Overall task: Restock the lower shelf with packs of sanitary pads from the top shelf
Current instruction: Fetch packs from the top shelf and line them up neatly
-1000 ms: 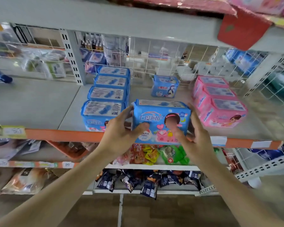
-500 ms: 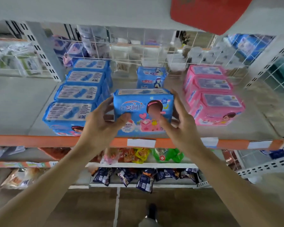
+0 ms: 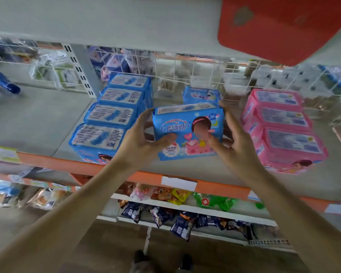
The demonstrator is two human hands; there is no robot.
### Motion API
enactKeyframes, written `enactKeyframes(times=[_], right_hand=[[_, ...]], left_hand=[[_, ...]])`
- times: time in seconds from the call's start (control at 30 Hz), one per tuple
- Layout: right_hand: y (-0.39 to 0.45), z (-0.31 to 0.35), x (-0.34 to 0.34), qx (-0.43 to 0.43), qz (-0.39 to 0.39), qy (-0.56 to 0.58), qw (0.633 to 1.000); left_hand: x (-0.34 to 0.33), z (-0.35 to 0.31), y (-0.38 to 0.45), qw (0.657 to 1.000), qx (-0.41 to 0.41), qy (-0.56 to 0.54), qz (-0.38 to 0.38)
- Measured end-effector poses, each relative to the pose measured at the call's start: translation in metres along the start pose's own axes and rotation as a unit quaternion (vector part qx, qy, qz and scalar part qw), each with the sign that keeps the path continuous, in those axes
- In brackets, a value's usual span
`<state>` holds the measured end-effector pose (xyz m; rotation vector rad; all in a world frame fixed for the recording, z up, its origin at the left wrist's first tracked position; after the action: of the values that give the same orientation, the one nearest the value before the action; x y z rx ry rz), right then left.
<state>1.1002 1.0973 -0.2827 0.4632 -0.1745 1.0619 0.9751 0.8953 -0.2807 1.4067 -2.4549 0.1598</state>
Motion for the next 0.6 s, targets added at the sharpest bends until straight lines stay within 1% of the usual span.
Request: enactKeyframes(times=[0.1,0.17,0.23,0.3,0.37,0.4,0.43,0.5,0.53,0.6], right_hand=[[0.011,0.002,-0.012,-0.009,0.016,0.007,1.000],[0.020,0.003,-0.019,-0.007,0.023,0.003,1.000],[0.027,0.005,-0.024,-0.005,0.021,0.016,1.000],[0.036,0.005,-0.025,0.010,-0.011,0.025,1.000],[0.050,-0.003,-0.022,0.020,-0.063,-0.001,0.998],[0.061,-0.010,-0.020,0.018,-0.089,-0.046,0.995],[0.073,-0.018,-0.019,0.019,-0.107,-0.113,0.988],[0.093,-0.026,-0.025,0.006,-0.107,-0.269,0.957],[0.102,-0.027,-0.031,-0.003,-0.093,-0.345,0.934],[0.113,-0.026,-0.050,-0.023,-0.053,-0.495,0.867]], left_hand=[[0.009,0.006,0.013,1.000,0.027,-0.005,0.005],[0.017,0.008,0.019,1.000,0.013,-0.018,0.009],[0.027,0.006,0.026,1.000,-0.015,-0.007,0.001],[0.038,0.000,0.035,1.000,-0.023,-0.013,-0.008],[0.051,-0.005,0.045,0.999,-0.031,-0.021,-0.007],[0.058,-0.009,0.051,0.999,-0.041,-0.019,-0.007],[0.064,-0.012,0.056,0.999,-0.051,-0.015,-0.007],[0.076,-0.016,0.065,0.998,-0.063,-0.018,-0.011],[0.081,-0.016,0.068,0.998,-0.064,-0.024,-0.012],[0.088,-0.013,0.072,0.997,-0.062,-0.041,-0.009]])
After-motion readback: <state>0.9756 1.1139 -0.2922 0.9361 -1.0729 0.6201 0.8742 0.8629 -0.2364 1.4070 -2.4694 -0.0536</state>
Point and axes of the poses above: each hand's wrist, its own y-axis towards the middle knuckle, its own x-axis out of the back of the hand, z = x × y, the point moved 3 cm from there along y, towards the middle knuckle, and after that the axes turned 4 degrees about -z, right-handed, at the moved point
